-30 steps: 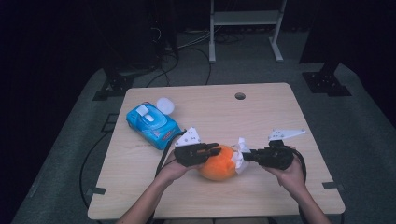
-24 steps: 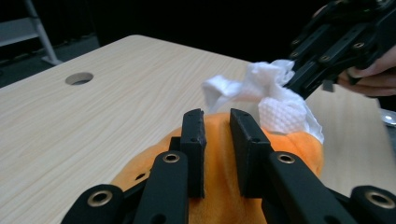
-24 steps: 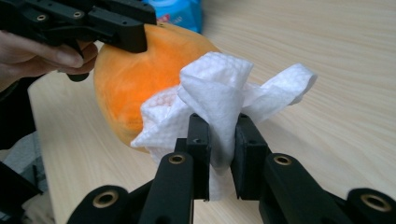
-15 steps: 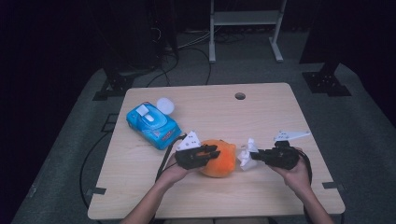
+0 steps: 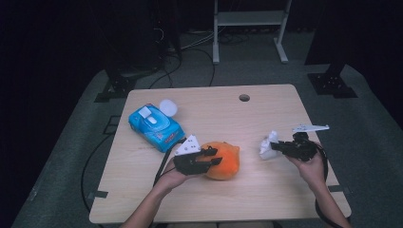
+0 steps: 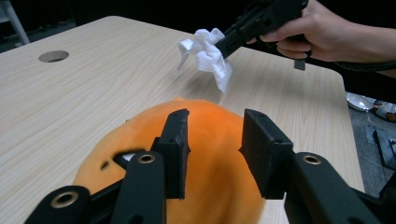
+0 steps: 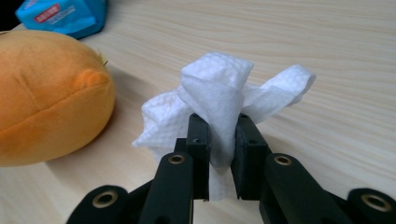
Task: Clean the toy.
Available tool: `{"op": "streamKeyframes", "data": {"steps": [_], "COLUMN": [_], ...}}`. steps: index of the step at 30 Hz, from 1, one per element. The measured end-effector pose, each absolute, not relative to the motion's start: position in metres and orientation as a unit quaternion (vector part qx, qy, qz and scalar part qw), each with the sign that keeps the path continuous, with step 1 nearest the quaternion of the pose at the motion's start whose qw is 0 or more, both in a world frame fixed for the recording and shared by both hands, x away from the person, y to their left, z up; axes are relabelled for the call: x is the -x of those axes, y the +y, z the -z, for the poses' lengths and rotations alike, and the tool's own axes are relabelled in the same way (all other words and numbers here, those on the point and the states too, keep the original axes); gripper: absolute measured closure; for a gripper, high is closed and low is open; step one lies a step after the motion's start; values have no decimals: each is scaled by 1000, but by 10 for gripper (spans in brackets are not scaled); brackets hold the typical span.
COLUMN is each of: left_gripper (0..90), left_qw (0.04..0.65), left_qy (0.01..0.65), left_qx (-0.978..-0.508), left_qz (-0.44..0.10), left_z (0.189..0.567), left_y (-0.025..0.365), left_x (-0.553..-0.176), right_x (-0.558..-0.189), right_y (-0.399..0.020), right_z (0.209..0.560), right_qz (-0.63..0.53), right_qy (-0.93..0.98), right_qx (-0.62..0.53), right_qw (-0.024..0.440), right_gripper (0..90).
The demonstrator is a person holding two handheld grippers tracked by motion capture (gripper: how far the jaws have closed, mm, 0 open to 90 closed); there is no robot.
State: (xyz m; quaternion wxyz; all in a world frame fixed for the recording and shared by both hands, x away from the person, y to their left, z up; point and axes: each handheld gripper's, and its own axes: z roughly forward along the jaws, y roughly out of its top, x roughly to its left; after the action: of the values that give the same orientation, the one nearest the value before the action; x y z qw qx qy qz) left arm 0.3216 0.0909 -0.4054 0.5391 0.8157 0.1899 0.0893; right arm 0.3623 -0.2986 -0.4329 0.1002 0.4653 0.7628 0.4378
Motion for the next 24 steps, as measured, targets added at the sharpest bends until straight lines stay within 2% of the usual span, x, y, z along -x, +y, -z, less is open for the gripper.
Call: {"op": "streamKeyframes", "data": {"steps": [7,11,19,24], "left_gripper": [562,535,448,352], "left_qw": [544,544,541,536], "left_qy": [194,203,225,243], "left_qx": [-811,-809,-804,-800], "left_qz": [-96,-93,-103,-120], "left_z": [399,397,398,396], "left_y": [101,108,122,133], "left_x": [-319,-320,-323,-321], "right_x": [-368,-366,-363,-357], "right_y": [-312,-317,-319,-317], "right_z": [431,429,432,430], "right_qz": [-438,-447,-451,-456], "right_qy": [745,739,746,750], "right_qx": [-488,-489,-477,-466], "right_qw": [122,124,113,110], "right_gripper": [624,570,514,486]}}
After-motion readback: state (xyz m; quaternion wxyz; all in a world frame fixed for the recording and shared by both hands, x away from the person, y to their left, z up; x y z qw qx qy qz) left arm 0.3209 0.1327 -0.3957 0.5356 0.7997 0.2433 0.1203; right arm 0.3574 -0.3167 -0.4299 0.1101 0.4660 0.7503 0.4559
